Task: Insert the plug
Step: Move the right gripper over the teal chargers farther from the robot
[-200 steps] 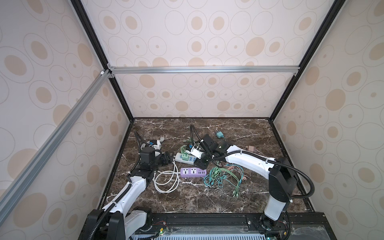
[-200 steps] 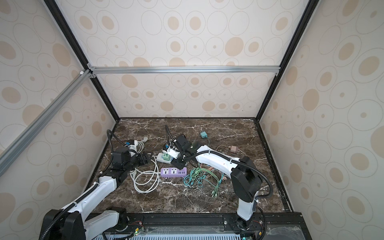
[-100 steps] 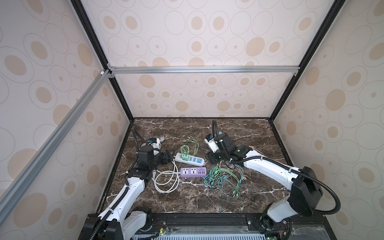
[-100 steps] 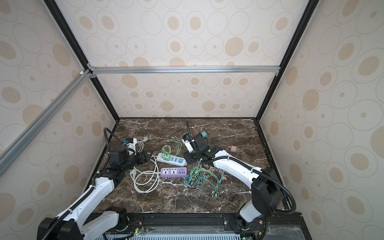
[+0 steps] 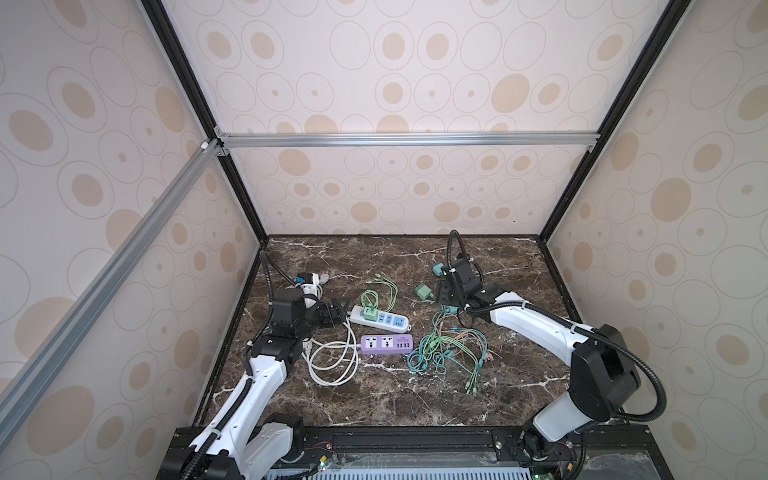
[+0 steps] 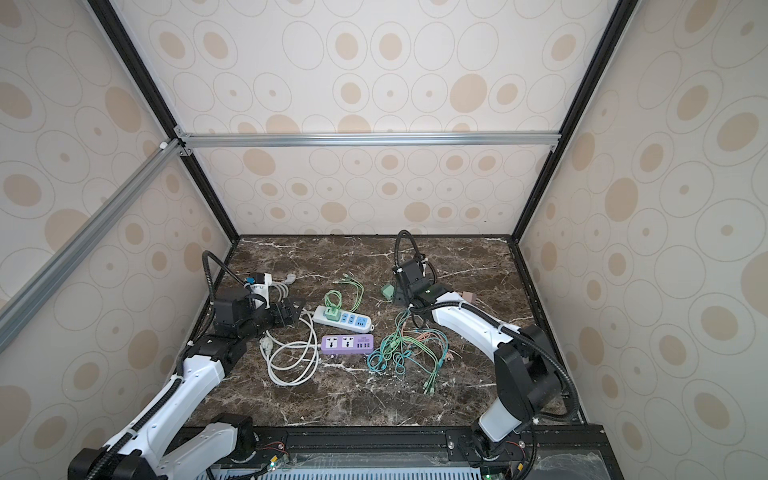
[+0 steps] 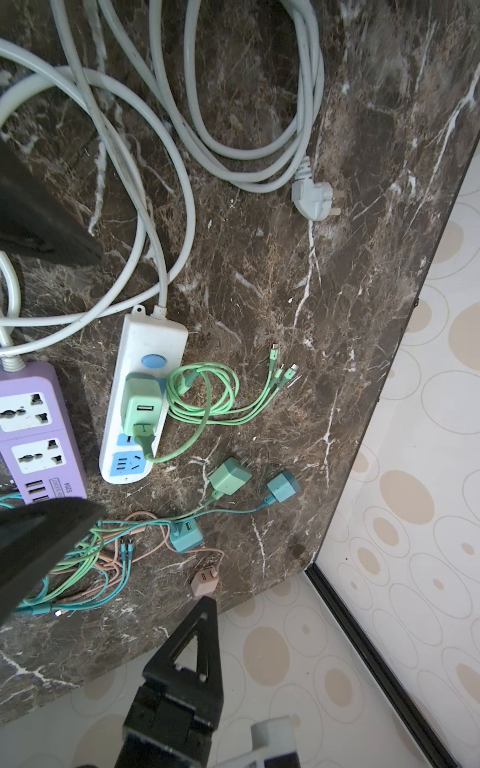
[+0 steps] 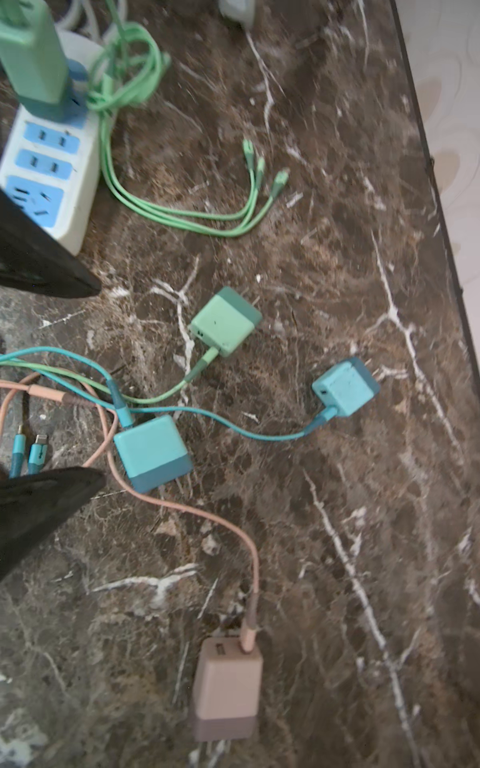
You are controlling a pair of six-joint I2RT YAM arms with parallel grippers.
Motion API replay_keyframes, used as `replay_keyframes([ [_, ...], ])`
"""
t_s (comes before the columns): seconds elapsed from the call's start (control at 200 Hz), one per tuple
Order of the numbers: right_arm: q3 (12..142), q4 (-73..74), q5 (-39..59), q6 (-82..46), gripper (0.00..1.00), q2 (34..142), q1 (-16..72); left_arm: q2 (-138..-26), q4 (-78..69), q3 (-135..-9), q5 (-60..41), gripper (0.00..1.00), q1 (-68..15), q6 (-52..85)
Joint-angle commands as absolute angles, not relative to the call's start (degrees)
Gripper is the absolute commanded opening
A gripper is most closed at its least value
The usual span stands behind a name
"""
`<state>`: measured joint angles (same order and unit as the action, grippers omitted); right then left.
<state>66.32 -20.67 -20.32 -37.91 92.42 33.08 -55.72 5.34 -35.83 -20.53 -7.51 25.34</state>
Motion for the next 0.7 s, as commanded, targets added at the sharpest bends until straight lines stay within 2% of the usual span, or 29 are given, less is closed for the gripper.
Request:
replay_keyframes([
  [0.0, 68.48, -24.11, -24.35, -47.98, 0.68, 95.10, 32.96, -54.84, 7.63, -38.38, -19.66, 0.87, -7.15, 22.15],
  [0.695, 66.98, -22.00, -21.84, -62.83, 0.67, 101.72, 31.56, -54.76, 6.33, -36.60, -19.25, 0.87, -7.13, 21.90],
])
